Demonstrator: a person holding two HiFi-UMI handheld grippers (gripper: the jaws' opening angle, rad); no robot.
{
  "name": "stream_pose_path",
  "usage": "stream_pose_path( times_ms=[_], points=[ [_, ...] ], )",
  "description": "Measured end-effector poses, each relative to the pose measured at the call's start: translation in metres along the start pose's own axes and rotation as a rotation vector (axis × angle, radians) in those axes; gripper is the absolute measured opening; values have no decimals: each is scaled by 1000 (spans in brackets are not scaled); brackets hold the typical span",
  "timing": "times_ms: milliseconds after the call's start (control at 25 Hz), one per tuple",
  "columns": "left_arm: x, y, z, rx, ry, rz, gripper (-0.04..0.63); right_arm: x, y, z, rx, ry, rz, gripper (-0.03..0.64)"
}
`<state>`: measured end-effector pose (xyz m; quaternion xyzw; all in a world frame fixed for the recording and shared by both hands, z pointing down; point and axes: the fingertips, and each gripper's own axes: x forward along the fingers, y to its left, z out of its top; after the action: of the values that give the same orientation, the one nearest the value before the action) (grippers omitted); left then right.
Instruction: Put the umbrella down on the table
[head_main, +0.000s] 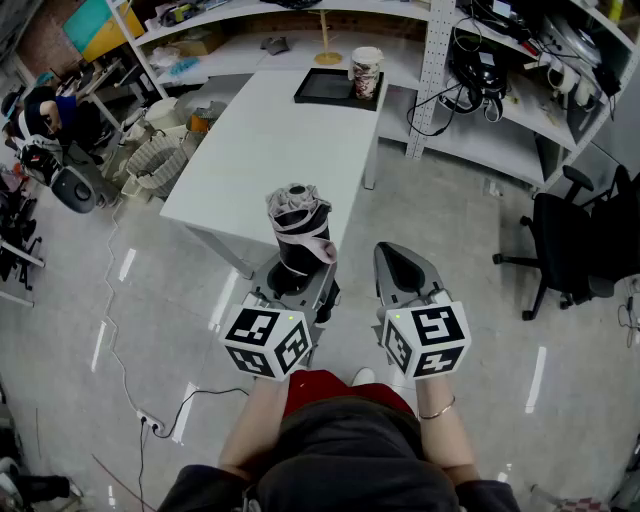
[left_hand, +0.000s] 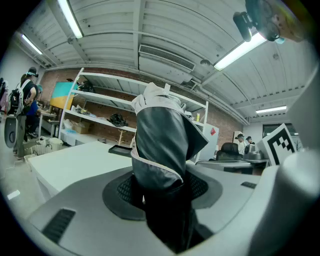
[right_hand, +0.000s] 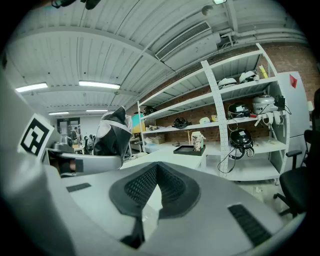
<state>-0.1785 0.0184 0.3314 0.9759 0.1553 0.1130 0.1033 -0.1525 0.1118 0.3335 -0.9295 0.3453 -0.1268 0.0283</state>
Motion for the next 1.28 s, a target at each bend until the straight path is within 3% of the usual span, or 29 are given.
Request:
stream_pose_path(
  times_ms=[400,800,1280],
  points=[
    [6,-7,-7,-9,6,10,201,-6,-3,-13,-44,33,56,18],
    [15,-10,-14,-80,1,49,201,-28,-46,-27,21,73,-24,18],
    [33,-7,2,-61,-14,44,201,-30,-72,-18,34,37,-66,18]
  ],
)
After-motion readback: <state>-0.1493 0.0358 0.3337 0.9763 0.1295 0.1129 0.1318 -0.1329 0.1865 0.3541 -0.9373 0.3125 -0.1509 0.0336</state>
